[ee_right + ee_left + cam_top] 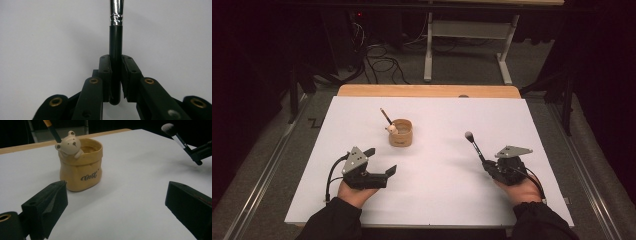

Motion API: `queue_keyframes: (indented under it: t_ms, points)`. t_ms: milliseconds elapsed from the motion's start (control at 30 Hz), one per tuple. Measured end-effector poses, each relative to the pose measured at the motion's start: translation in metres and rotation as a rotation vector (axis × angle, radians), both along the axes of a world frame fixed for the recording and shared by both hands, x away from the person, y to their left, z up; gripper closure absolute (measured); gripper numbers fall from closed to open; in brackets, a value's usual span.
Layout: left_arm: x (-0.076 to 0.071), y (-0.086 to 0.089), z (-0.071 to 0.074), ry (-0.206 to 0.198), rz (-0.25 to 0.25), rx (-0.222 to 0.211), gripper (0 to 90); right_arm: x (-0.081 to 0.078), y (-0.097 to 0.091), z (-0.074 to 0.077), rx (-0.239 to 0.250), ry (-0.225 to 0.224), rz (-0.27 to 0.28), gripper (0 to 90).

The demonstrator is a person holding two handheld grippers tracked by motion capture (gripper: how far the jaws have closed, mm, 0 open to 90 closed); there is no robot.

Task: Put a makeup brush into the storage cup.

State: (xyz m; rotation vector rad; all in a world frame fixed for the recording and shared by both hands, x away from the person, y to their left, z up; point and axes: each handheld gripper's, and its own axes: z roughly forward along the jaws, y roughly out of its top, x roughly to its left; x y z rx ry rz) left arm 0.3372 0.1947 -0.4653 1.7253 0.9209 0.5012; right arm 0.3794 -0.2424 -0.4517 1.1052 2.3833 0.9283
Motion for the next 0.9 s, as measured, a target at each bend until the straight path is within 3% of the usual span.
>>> queue_keyframes:
  t_ms: [367,533,767,900]
  points:
    - [0.001,-0.001,-0.002,0.003,0.007,0.001,4.8,0.000,-0.003,-0.006,0.098,-0.106,-0.020,80.5]
    - [0.001,0.000,-0.003,0.003,0.011,-0.004,4.8,-0.003,-0.001,-0.010,0.114,-0.134,-0.009,80.5]
    - [0.001,0.000,-0.004,0.010,0.018,-0.020,4.8,-0.004,-0.003,-0.012,0.205,-0.157,0.003,80.5]
    - [0.001,0.000,-0.004,0.010,0.020,-0.021,4.7,-0.005,-0.006,-0.012,0.216,-0.186,-0.003,80.5]
